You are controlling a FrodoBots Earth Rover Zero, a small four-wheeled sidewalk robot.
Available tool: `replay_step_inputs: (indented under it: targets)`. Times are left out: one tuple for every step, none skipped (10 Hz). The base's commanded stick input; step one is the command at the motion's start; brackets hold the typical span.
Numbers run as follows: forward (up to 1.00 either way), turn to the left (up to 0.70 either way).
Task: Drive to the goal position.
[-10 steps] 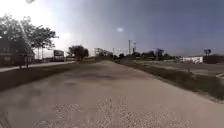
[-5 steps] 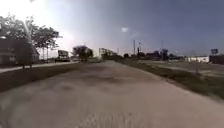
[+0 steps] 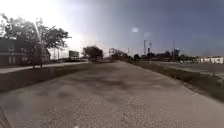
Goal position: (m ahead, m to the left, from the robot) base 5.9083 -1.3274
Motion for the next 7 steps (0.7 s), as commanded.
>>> replay_step_inputs:
  targets:
    - [1.0, -0.17]
    - [1.0, -0.17]
    - [1.0, -0.17]
    - [1.0, -0.19]
    - [1.0, -0.22]
    - [1.0, -0.22]
    - [1.0, -0.22]
